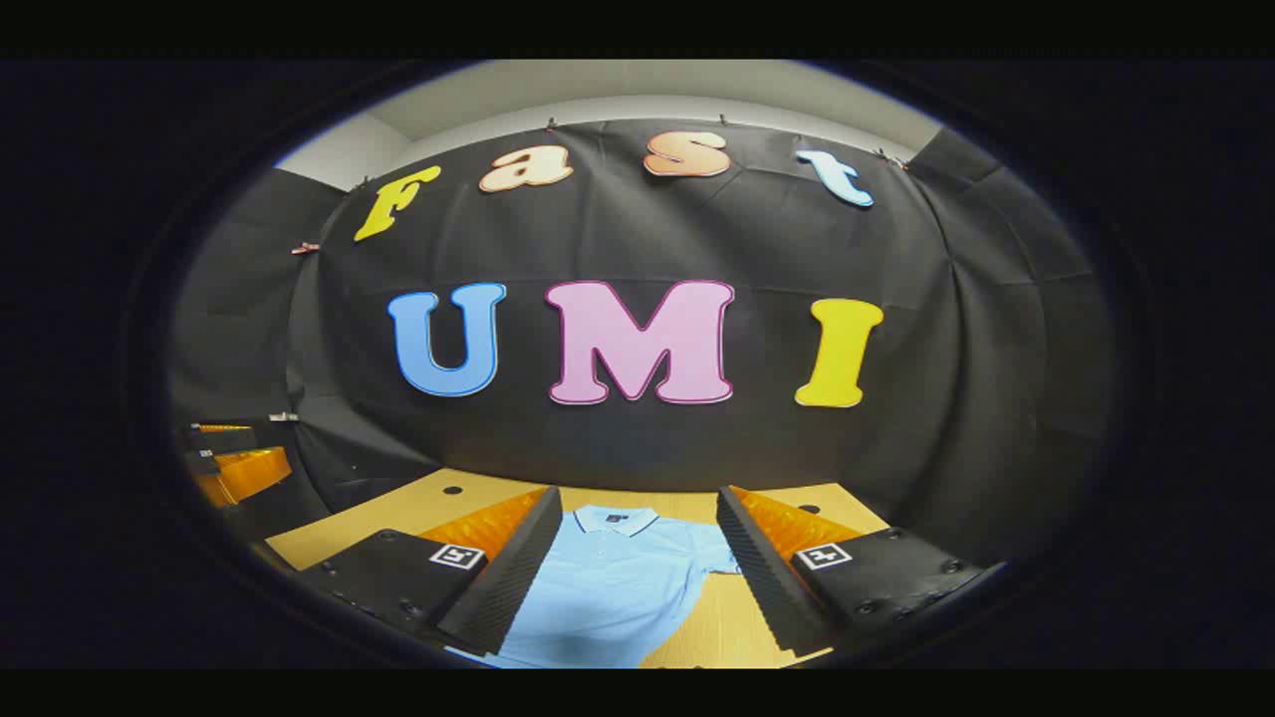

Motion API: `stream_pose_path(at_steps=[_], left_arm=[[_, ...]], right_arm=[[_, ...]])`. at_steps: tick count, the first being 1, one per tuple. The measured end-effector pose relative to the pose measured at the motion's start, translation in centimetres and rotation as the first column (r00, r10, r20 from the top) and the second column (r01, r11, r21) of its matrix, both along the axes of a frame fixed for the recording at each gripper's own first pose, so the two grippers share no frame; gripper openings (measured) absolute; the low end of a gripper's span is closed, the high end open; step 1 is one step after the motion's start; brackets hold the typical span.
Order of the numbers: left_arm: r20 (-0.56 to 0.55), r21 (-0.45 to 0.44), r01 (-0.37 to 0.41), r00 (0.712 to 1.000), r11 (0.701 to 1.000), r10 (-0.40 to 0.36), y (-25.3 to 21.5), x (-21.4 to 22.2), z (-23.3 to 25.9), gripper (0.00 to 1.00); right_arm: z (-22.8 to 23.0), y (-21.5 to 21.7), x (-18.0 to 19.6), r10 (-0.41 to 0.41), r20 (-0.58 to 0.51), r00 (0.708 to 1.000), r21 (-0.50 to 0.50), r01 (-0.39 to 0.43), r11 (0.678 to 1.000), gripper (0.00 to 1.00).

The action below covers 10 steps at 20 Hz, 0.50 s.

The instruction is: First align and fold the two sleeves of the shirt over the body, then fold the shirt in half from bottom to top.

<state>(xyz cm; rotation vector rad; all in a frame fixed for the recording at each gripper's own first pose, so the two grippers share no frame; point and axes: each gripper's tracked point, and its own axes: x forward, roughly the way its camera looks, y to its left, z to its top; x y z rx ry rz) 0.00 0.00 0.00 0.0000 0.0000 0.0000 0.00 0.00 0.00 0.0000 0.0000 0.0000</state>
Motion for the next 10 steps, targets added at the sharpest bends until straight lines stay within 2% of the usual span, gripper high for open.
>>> stream_pose_path(at_steps=[10], left_arm=[[0.002, 0.007, -0.008, 1.0, 1.0, 0.008, -1.0, 0.5, 0.3, 0.98]], right_arm=[[0.1, -0.8, 1.1, 0.015, 0.01, 1.0, 0.012, -0.015, 1.0, 0.97]])
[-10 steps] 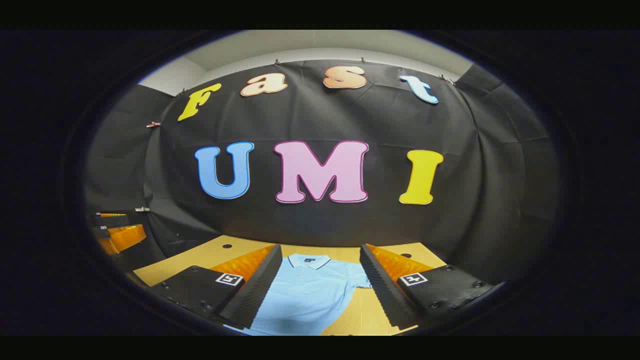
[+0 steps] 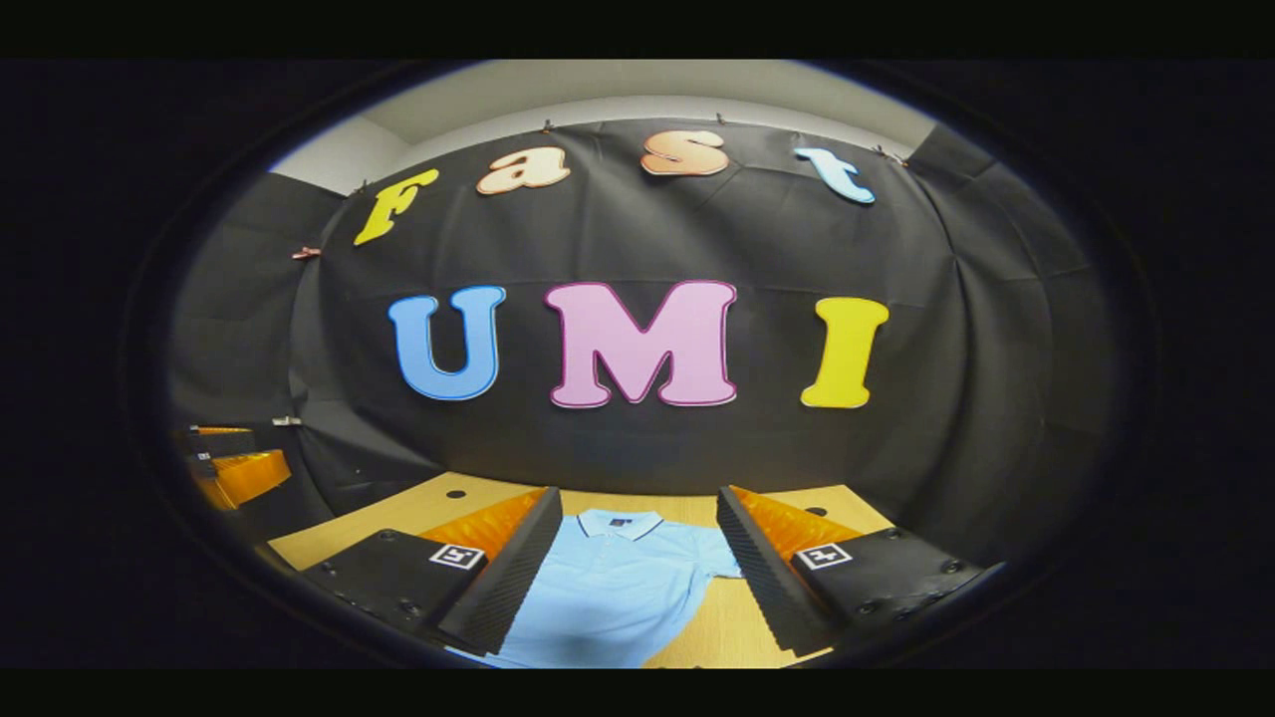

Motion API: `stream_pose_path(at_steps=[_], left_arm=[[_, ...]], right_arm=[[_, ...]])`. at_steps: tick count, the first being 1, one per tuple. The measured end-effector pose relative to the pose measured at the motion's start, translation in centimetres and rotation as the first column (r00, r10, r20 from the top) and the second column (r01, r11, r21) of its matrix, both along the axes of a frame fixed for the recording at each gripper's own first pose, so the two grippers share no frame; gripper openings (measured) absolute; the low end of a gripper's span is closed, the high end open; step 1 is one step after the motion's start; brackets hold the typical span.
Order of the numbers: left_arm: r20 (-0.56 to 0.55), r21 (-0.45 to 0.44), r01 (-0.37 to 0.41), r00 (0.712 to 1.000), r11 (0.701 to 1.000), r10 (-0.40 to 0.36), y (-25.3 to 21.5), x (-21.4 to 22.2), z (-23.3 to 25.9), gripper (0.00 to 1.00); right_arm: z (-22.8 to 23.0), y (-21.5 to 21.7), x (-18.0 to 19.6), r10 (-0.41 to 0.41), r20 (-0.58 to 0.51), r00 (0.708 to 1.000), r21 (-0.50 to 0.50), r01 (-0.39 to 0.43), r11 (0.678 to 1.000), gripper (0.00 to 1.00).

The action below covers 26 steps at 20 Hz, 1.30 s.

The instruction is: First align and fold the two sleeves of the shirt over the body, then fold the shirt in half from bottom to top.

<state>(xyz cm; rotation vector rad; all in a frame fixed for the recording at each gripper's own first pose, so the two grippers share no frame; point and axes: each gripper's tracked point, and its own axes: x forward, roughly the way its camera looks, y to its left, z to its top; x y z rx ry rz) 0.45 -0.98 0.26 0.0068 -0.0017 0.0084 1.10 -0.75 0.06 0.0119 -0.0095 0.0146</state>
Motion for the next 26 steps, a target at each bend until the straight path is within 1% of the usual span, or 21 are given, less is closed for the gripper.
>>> stream_pose_path(at_steps=[6, 10, 12, 13, 14, 17, 20, 22, 26], left_arm=[[-0.004, 0.002, 0.004, 1.0, 1.0, -0.004, -0.8, 1.1, 0.0, 0.98], [0.008, -0.019, -0.011, 1.0, 1.0, 0.011, -0.9, 1.9, 0.0, 0.98], [0.009, -0.058, -0.005, 1.0, 0.998, 0.006, -1.5, 2.2, -0.4, 0.98], [0.002, -0.071, -0.001, 1.0, 0.997, 0.001, -1.8, 2.5, -0.8, 0.98], [-0.006, -0.075, 0.002, 1.0, 0.997, -0.003, -2.0, 2.9, -1.1, 0.98], [-0.034, -0.064, -0.007, 0.999, 0.998, 0.005, -2.0, 4.4, -2.1, 0.98], [-0.061, -0.058, -0.022, 0.998, 0.998, 0.018, -2.0, 6.2, -2.7, 0.98], [-0.079, -0.048, -0.039, 0.996, 0.998, 0.035, -2.1, 7.4, -3.1, 0.98], [-0.118, -0.034, -0.081, 0.99, 0.996, 0.077, -2.0, 9.4, -4.0, 0.98]], right_arm=[[-0.7, -1.5, 0.8, -0.011, -0.01, 1.0, 0.004, 0.011, 1.0, 0.97], [-2.0, -2.7, 3.0, -0.021, -0.036, 0.999, 0.024, 0.022, 0.999, 0.97], [-2.7, -3.9, 4.5, -0.044, -0.06, 0.997, 0.005, 0.045, 0.999, 0.97], [-3.0, -4.2, 5.1, -0.047, -0.067, 0.997, -0.009, 0.046, 0.999, 0.95], [-3.3, -4.6, 5.6, -0.047, -0.071, 0.996, -0.024, 0.045, 0.999, 0.97], [-4.6, -6.2, 7.7, -0.056, -0.092, 0.994, -0.068, 0.049, 0.996, 0.97], [-6.7, -8.2, 10.3, -0.072, -0.145, 0.987, -0.056, 0.064, 0.996, 0.97], [-8.6, -9.4, 12.5, -0.063, -0.193, 0.979, -0.036, 0.057, 0.998, 0.97], [-13.6, -12.6, 16.2, -0.079, -0.308, 0.948, -0.015, 0.078, 0.997, 0.98]])
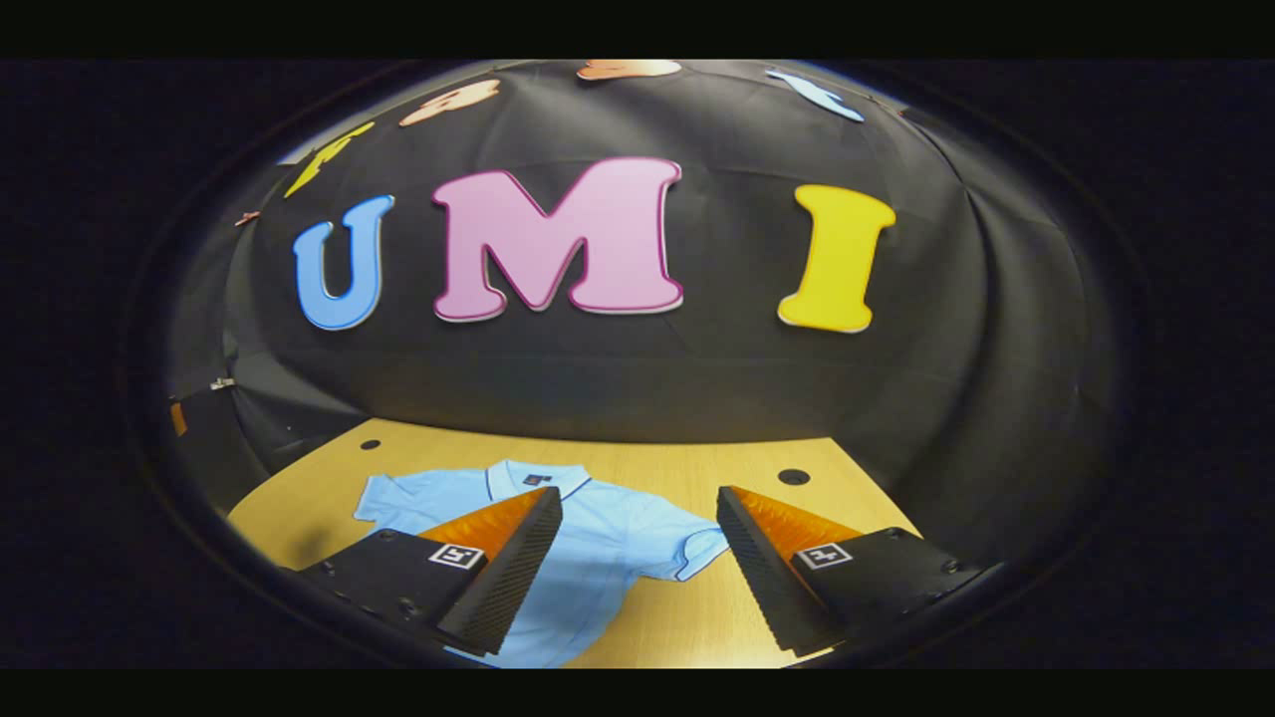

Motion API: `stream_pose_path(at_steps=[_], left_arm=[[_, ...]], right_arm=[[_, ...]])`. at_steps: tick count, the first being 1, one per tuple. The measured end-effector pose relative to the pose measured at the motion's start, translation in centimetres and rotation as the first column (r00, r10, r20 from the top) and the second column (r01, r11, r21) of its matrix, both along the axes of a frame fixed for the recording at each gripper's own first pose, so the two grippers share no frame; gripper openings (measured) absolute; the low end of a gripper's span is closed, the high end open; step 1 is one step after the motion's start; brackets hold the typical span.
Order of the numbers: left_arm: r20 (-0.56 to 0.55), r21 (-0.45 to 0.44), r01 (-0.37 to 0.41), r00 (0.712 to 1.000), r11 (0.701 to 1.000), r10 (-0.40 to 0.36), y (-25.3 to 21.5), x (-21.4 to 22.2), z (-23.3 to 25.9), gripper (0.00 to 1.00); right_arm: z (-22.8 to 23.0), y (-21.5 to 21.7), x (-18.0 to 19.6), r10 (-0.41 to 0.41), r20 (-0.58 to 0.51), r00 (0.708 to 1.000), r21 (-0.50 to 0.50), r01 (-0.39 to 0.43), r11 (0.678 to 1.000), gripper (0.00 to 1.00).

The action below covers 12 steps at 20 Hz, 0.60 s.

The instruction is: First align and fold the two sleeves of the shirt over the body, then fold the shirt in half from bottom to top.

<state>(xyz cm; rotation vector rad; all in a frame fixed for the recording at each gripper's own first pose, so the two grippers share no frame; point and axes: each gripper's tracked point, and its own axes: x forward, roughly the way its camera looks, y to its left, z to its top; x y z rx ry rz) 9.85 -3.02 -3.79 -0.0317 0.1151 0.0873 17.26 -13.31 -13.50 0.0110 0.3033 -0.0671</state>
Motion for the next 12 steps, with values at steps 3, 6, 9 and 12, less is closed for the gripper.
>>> stream_pose_path(at_steps=[3, 6, 9, 12], left_arm=[[-0.025, -0.022, -0.034, 0.999, 0.999, 0.033, 0.0, 1.1, -0.8, 0.98], [-0.056, -0.029, -0.062, 0.997, 0.998, 0.06, 0.1, 1.8, -1.8, 0.98], [-0.089, -0.014, -0.085, 0.993, 0.996, 0.084, 0.4, 2.1, -2.9, 0.98], [-0.118, -0.006, -0.102, 0.988, 0.995, 0.101, 0.5, 2.5, -3.6, 0.98]], right_arm=[[-4.4, -2.6, 2.5, -0.037, -0.095, 0.995, 0.002, 0.037, 0.999, 0.97], [-8.8, -4.4, 4.0, -0.074, -0.194, 0.978, 0.029, 0.081, 0.996, 0.98], [-13.1, -5.9, 5.5, -0.105, -0.277, 0.955, 0.034, 0.119, 0.992, 0.98], [-16.9, -7.1, 6.4, -0.145, -0.352, 0.925, 0.042, 0.171, 0.984, 0.98]])
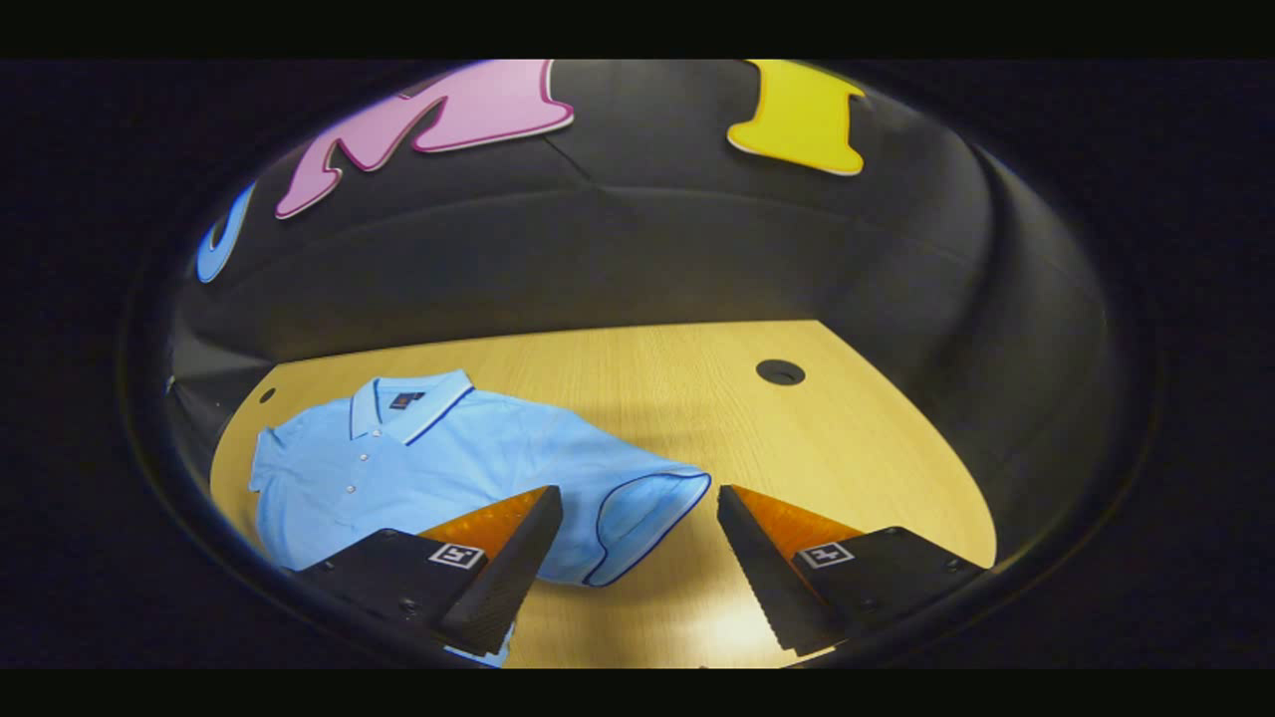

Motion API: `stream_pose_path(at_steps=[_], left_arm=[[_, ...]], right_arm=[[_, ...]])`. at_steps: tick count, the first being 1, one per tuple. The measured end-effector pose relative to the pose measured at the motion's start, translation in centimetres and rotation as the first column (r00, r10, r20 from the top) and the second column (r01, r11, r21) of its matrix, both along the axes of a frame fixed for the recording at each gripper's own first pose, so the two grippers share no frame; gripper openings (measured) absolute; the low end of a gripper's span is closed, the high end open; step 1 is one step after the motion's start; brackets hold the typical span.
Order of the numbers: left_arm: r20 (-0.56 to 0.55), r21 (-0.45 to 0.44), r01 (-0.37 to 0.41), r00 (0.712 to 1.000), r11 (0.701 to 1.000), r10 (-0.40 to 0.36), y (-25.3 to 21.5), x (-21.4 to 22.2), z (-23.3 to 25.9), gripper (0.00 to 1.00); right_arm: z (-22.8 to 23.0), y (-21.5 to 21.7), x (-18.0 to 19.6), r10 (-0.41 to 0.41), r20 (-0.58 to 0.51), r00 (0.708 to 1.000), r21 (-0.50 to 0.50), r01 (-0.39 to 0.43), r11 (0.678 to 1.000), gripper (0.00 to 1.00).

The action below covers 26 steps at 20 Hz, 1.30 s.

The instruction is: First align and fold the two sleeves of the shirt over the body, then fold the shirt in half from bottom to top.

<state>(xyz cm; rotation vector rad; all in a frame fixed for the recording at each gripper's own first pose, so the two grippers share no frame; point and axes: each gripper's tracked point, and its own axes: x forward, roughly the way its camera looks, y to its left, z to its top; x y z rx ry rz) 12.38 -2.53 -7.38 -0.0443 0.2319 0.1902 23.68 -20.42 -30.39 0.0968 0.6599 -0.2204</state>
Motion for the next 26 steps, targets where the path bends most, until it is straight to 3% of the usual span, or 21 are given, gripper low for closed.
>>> stream_pose_path(at_steps=[3, 8, 9, 12, 15, 16, 18, 20, 21, 22, 24, 26], left_arm=[[-0.021, 0.005, -0.016, 1.0, 1.0, 0.016, 0.2, 0.6, -0.7, 0.98], [-0.034, 0.01, -0.012, 0.999, 1.0, 0.013, -0.3, 0.9, -1.0, 0.98], [-0.034, 0.013, -0.012, 0.999, 1.0, 0.012, -0.4, 1.1, -0.9, 0.98], [-0.035, 0.004, -0.003, 0.999, 1.0, 0.003, -0.8, 1.2, -1.2, 0.98], [-0.037, -0.004, 0.011, 0.999, 1.0, -0.011, -1.2, 1.3, -1.1, 0.98], [-0.033, -0.001, 0.017, 0.999, 1.0, -0.017, -1.2, 1.1, -1.0, 0.98], [-0.036, 0.003, 0.022, 0.999, 1.0, -0.022, -0.9, 0.8, -1.3, 0.98], [-0.042, -0.012, 0.019, 0.999, 1.0, -0.019, -0.3, 0.4, -1.6, 0.98], [-0.042, -0.026, 0.017, 0.999, 1.0, -0.018, 0.0, 0.1, -1.7, 0.98], [-0.04, -0.035, 0.013, 0.999, 0.999, -0.015, 0.3, -0.1, -1.6, 0.98], [-0.034, -0.041, 0.005, 0.999, 0.999, -0.006, 1.1, -0.6, -1.6, 0.98], [-0.035, -0.042, 0.004, 0.999, 0.999, -0.005, 1.8, -1.2, -1.9, 0.98]], right_arm=[[-2.6, -1.4, 0.8, -0.046, -0.036, 0.998, 0.003, 0.046, 0.999, 0.98], [-4.1, -0.9, 1.0, -0.01, -0.054, 0.999, -0.015, 0.009, 1.0, 0.98], [-4.0, 0.0, 1.2, 0.013, -0.049, 0.999, 0.0, -0.013, 1.0, 0.91], [-4.1, 1.4, 1.9, 0.04, -0.04, 0.998, 0.013, -0.039, 0.999, 0.41], [-4.0, 2.9, 2.1, 0.075, -0.026, 0.997, 0.041, -0.074, 0.996, 0.1], [-3.9, 3.2, 2.3, 0.066, -0.023, 0.998, 0.048, -0.065, 0.997, 0.1], [-2.2, 3.5, 2.8, 0.074, 0.014, 0.997, 0.042, -0.074, 0.996, 0.0], [-0.4, 4.3, 3.0, 0.09, 0.043, 0.995, 0.034, -0.091, 0.995, 0.0], [0.2, 4.8, 3.1, 0.098, 0.047, 0.994, 0.031, -0.1, 0.995, 0.05], [1.1, 5.3, 3.3, 0.111, 0.063, 0.992, 0.019, -0.113, 0.993, 0.0], [3.0, 6.5, 3.8, 0.155, 0.089, 0.984, -0.03, -0.153, 0.988, 0.05], [4.7, 9.1, 4.3, 0.212, 0.106, 0.972, -0.058, -0.206, 0.977, 0.0]])
